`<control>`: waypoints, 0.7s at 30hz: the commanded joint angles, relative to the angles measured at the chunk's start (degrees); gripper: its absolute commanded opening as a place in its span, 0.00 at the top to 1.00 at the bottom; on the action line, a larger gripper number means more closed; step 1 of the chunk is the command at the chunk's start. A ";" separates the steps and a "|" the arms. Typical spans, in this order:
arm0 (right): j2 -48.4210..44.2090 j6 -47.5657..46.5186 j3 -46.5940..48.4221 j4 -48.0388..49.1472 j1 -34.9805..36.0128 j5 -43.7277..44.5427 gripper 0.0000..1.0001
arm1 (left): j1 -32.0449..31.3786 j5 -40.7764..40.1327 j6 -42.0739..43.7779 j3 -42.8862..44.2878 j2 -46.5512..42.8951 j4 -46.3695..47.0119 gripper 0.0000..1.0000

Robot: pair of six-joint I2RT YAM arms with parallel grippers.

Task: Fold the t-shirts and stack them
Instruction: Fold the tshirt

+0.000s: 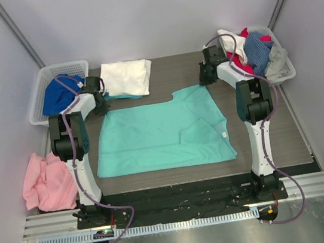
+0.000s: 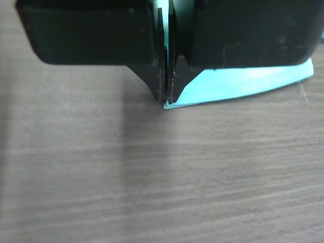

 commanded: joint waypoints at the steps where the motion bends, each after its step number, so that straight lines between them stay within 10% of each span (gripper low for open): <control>1: -9.58 2.11 -1.45 -0.65 -0.49 4.41 0.99 | 0.06 5.27 -0.93 0.93 -2.69 -0.99 1.00; 21: -33.48 9.39 -21.56 1.46 -0.49 1.80 0.99 | -2.23 12.40 -4.18 -11.54 -17.63 5.33 1.00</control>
